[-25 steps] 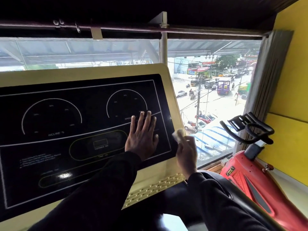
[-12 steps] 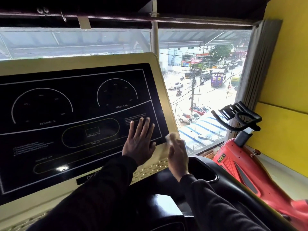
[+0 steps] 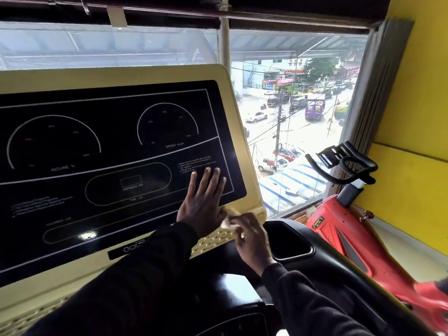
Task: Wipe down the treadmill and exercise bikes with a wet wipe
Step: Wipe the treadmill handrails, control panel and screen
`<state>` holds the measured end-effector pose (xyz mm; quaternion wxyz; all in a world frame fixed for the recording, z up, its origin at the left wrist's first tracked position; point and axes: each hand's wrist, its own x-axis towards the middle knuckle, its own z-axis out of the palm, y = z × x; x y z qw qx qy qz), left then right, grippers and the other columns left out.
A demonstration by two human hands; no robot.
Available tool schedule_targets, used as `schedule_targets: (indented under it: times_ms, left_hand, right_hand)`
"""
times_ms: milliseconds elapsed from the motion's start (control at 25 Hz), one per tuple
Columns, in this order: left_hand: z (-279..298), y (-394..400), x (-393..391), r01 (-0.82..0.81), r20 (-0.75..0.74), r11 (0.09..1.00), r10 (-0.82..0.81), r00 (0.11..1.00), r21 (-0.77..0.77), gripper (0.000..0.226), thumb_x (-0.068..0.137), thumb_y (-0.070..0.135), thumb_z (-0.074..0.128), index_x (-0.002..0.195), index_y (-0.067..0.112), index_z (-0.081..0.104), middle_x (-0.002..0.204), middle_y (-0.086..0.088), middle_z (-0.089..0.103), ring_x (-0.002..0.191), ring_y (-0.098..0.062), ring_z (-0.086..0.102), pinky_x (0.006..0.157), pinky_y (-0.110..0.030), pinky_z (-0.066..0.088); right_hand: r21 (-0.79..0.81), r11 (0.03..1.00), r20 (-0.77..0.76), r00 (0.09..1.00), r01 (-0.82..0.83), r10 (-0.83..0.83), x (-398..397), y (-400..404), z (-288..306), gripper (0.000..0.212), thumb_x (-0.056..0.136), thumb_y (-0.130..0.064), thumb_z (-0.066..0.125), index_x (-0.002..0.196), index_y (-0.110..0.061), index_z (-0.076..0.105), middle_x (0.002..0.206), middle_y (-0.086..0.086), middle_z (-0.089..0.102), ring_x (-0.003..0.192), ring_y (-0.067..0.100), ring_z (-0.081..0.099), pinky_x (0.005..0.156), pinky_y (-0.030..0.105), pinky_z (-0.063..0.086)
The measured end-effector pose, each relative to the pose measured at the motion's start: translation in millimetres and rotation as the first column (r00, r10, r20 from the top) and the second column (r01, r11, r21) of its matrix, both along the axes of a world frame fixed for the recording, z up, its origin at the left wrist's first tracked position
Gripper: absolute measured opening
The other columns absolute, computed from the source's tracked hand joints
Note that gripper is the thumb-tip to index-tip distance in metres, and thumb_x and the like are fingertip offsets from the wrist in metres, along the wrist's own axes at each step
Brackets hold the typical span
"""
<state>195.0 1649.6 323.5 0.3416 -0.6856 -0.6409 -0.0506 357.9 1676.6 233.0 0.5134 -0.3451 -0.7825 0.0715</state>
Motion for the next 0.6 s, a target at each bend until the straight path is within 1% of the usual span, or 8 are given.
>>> schedule_targets:
  times_ms: [120,200,320,360,440,480,560,600]
  left_hand:
    - [-2,0,1,-0.009,0.012,1.000,0.009,1.000,0.004,0.090,0.081,0.063,0.038,0.150,0.005,0.035,0.160,-0.018,0.022,0.149,-0.036,0.016,0.120,-0.058,0.004]
    - [-2,0,2,-0.014,0.013,1.000,0.014,1.000,0.009,0.094,0.079,0.066,0.038,0.150,0.005,0.034,0.161,-0.018,0.022,0.149,-0.036,0.016,0.120,-0.058,0.006]
    - [-2,-2,4,-0.022,0.002,1.000,0.022,1.000,0.003,0.096,0.078,0.067,0.043,0.151,0.005,0.032,0.161,-0.018,0.021,0.149,-0.037,0.016,0.120,-0.059,0.006]
    - [-2,-2,4,-0.024,0.001,1.000,0.024,1.000,-0.003,0.097,0.077,0.067,0.047,0.151,0.006,0.032,0.161,-0.018,0.021,0.149,-0.037,0.015,0.120,-0.058,0.006]
    - [-1,-3,4,-0.023,0.012,1.000,0.023,1.000,-0.017,0.097,0.077,0.065,0.053,0.151,0.007,0.032,0.161,-0.017,0.020,0.150,-0.035,0.014,0.120,-0.057,0.005]
    - [-1,-5,4,-0.018,0.021,1.000,0.018,1.000,-0.026,0.095,0.078,0.063,0.056,0.151,0.007,0.034,0.161,-0.016,0.021,0.150,-0.035,0.014,0.120,-0.056,0.004]
    - [-6,-12,3,0.010,0.042,1.000,-0.009,0.999,-0.029,0.090,0.077,0.057,0.063,0.148,0.007,0.040,0.159,-0.015,0.027,0.149,-0.034,0.020,0.120,-0.055,0.007]
    - [-11,-18,3,0.028,0.057,0.999,-0.027,0.998,-0.020,0.087,0.075,0.052,0.068,0.146,0.006,0.043,0.157,-0.015,0.032,0.147,-0.034,0.025,0.120,-0.054,0.009]
  right_hand:
    - [-0.170,0.952,-0.123,0.953,0.254,-0.276,16,30,5,0.032,0.077,0.010,0.061,0.100,-0.011,0.068,0.095,0.009,0.059,0.081,0.027,0.062,0.070,0.027,0.047]
    - [-0.270,0.911,-0.140,0.924,0.311,-0.356,18,42,7,0.030,0.081,0.010,0.059,0.104,-0.007,0.068,0.097,0.014,0.057,0.086,0.032,0.060,0.076,0.029,0.044]
    - [-0.412,0.869,-0.199,0.903,0.275,-0.380,7,22,3,0.029,0.081,0.011,0.058,0.104,-0.004,0.065,0.100,0.014,0.057,0.089,0.029,0.057,0.077,0.022,0.035]
    - [-0.413,0.876,-0.186,0.918,0.250,-0.349,2,9,-2,0.027,0.080,0.011,0.059,0.102,-0.004,0.064,0.100,0.013,0.058,0.086,0.026,0.055,0.074,0.019,0.033]
    - [-0.414,0.891,-0.137,0.954,0.188,-0.265,0,-8,-7,0.023,0.080,0.009,0.060,0.097,-0.007,0.062,0.099,0.008,0.058,0.083,0.019,0.052,0.073,0.020,0.035]
    - [-0.467,0.868,-0.159,0.949,0.170,-0.271,2,-7,-5,0.021,0.081,0.008,0.059,0.095,-0.007,0.061,0.099,0.006,0.057,0.084,0.020,0.053,0.072,0.022,0.035]
    - [-0.628,0.765,-0.259,0.887,0.146,-0.382,5,0,6,0.016,0.084,0.006,0.056,0.093,-0.007,0.060,0.098,0.006,0.055,0.090,0.026,0.055,0.072,0.020,0.031]
    - [-0.675,0.726,-0.286,0.863,0.127,-0.417,3,0,10,0.015,0.086,0.005,0.055,0.091,-0.009,0.059,0.098,0.008,0.055,0.091,0.027,0.055,0.070,0.018,0.029]
